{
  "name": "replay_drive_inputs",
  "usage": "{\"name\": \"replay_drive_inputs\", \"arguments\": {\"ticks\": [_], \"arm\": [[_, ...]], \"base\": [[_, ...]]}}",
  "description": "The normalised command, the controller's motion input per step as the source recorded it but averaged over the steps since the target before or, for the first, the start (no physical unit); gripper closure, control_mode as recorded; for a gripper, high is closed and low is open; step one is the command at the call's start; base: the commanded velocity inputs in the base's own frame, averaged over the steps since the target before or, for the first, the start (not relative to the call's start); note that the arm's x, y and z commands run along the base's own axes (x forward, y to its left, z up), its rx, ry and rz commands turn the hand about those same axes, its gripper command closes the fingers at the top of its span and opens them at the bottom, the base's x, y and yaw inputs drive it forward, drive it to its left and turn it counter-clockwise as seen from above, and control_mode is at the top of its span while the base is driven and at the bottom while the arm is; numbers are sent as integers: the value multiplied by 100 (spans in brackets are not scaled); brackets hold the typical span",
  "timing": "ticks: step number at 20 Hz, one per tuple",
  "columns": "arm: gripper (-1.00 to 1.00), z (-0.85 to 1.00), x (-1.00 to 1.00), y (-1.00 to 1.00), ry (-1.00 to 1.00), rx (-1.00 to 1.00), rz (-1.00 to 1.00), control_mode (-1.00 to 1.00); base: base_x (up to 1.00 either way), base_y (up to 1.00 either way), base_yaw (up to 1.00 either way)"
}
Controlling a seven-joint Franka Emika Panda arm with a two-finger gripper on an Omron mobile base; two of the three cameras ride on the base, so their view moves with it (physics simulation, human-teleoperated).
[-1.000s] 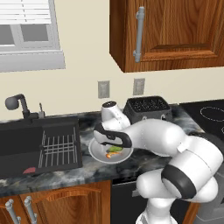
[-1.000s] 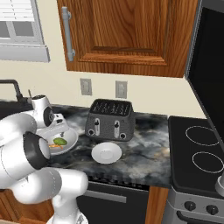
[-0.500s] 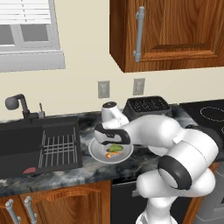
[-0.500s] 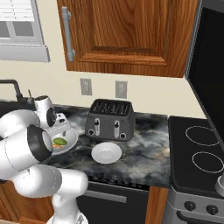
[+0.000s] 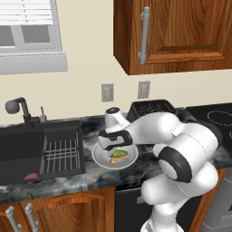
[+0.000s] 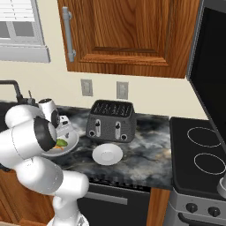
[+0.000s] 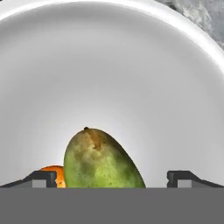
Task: Remove the mango from the bowl and place it on the small plate. Then place the bowl with only the shrimp in the microwave, close the door, and press the start button to microwave the shrimp.
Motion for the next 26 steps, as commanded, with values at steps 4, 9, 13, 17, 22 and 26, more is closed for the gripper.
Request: {"name": "replay_drive_inputs", "arguments": {"ticks": [4, 9, 13, 17, 22, 26], "arm": [[-100, -14, -12, -14, 0, 0, 0, -100], [-100, -28, -3, -4, 0, 0, 0, -100], [100, -44, 0, 0, 0, 0, 2, -100], [100, -21, -2, 0, 0, -2, 0, -100], [100, 19, -19, -5, -10, 0, 0, -100], [100, 62, -37, -17, -25, 0, 0, -100]], "base": [[0, 0, 0], [0, 0, 0], [0, 0, 0], [0, 0, 0], [0, 0, 0], [0, 0, 0]]}}
